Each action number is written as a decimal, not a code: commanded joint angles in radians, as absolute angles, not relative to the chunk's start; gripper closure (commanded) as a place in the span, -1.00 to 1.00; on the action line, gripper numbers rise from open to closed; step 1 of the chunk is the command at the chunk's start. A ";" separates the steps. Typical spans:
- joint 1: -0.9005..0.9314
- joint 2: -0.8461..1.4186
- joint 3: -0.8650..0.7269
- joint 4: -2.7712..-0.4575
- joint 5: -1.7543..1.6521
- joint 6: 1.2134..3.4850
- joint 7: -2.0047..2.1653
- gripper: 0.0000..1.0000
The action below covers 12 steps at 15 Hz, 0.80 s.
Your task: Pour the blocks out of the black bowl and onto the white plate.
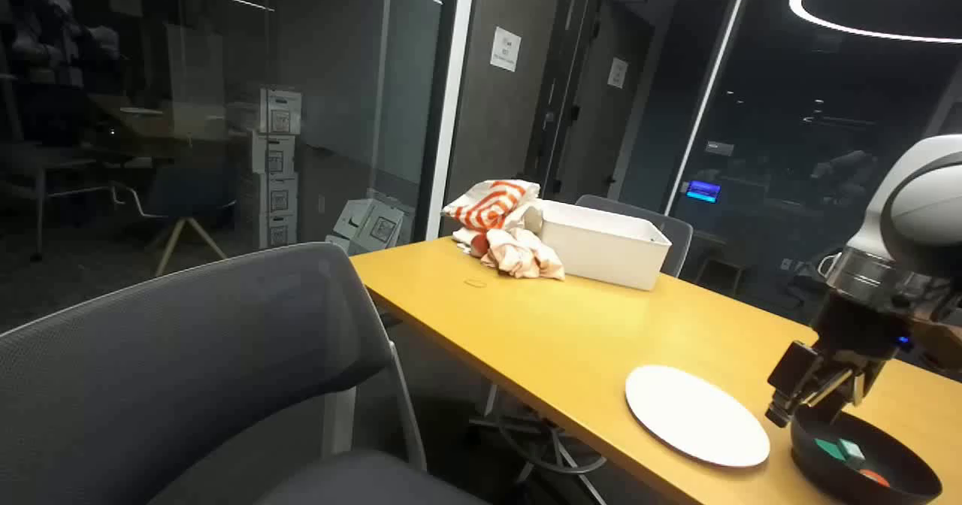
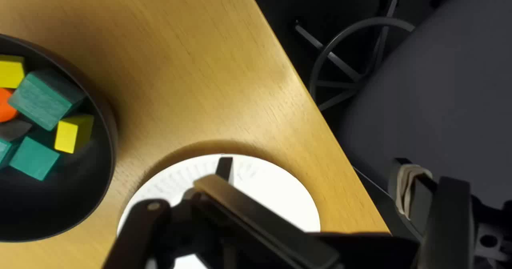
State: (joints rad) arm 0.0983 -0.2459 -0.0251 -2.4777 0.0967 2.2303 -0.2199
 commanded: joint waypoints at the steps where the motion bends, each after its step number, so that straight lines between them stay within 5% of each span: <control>1: 0.088 -0.246 -0.015 -2.472 0.100 2.229 -0.222 -1.00; 12: 0.037 -0.193 -0.015 -2.412 0.046 2.344 -0.082 -1.00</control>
State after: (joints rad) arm 0.0846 -0.2399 -0.0180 -2.4666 0.0757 2.2700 -0.1732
